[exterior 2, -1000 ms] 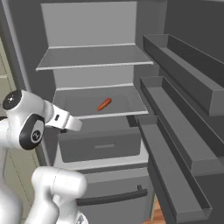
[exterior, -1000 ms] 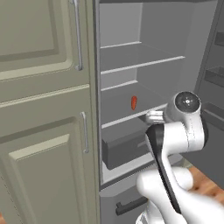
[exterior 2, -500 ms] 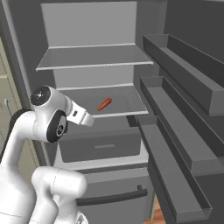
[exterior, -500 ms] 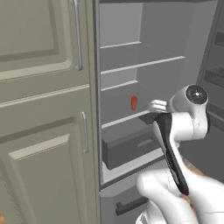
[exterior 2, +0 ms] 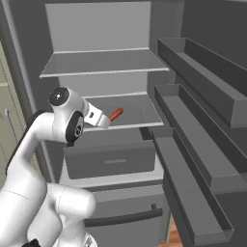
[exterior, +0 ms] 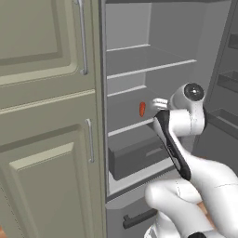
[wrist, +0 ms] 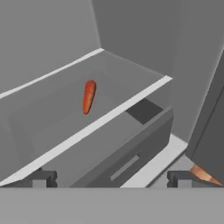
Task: Gather the corn and carrot from the fridge and place them on a tray on the dining counter. Then gather the chicken drumstick and steak from the fridge and place them on the other tray.
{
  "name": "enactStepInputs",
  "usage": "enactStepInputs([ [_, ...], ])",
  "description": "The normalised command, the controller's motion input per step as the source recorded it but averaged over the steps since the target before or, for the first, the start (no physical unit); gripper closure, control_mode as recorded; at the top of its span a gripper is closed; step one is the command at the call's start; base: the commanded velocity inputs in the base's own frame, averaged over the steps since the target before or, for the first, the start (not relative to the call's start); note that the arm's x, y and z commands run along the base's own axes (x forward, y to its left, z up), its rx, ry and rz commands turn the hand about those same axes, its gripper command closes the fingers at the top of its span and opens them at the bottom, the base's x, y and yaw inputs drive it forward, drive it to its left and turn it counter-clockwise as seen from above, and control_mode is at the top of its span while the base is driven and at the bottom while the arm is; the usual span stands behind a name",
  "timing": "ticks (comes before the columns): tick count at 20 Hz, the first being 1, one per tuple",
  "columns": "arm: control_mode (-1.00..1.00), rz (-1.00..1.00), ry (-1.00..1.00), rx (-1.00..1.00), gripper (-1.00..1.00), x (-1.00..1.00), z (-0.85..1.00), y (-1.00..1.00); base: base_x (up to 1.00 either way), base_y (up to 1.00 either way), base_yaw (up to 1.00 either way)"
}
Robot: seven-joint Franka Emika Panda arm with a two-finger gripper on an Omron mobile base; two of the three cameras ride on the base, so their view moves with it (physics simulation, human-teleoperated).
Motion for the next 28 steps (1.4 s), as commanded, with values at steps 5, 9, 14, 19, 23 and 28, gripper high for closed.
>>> enactStepInputs([
  [5,-1.00,0.00,0.00,0.00,-1.00,0.49,-0.09,0.00,0.00,0.00,0.00],
  [9,-1.00,0.00,0.00,0.00,-1.00,0.53,-0.12,0.00,0.00,0.00,0.00],
  [14,-1.00,0.00,0.00,0.00,-1.00,0.53,-0.08,0.00,0.00,0.00,0.00],
  [19,-1.00,0.00,0.08,-0.01,-1.00,0.29,-0.04,0.00,0.00,0.00,0.00],
  [23,-1.00,0.00,0.00,0.00,-1.00,0.27,-0.19,0.00,0.00,0.00,0.00],
  [28,-1.00,0.00,0.00,0.00,-1.00,0.24,-0.25,0.00,0.00,0.00,0.00],
])
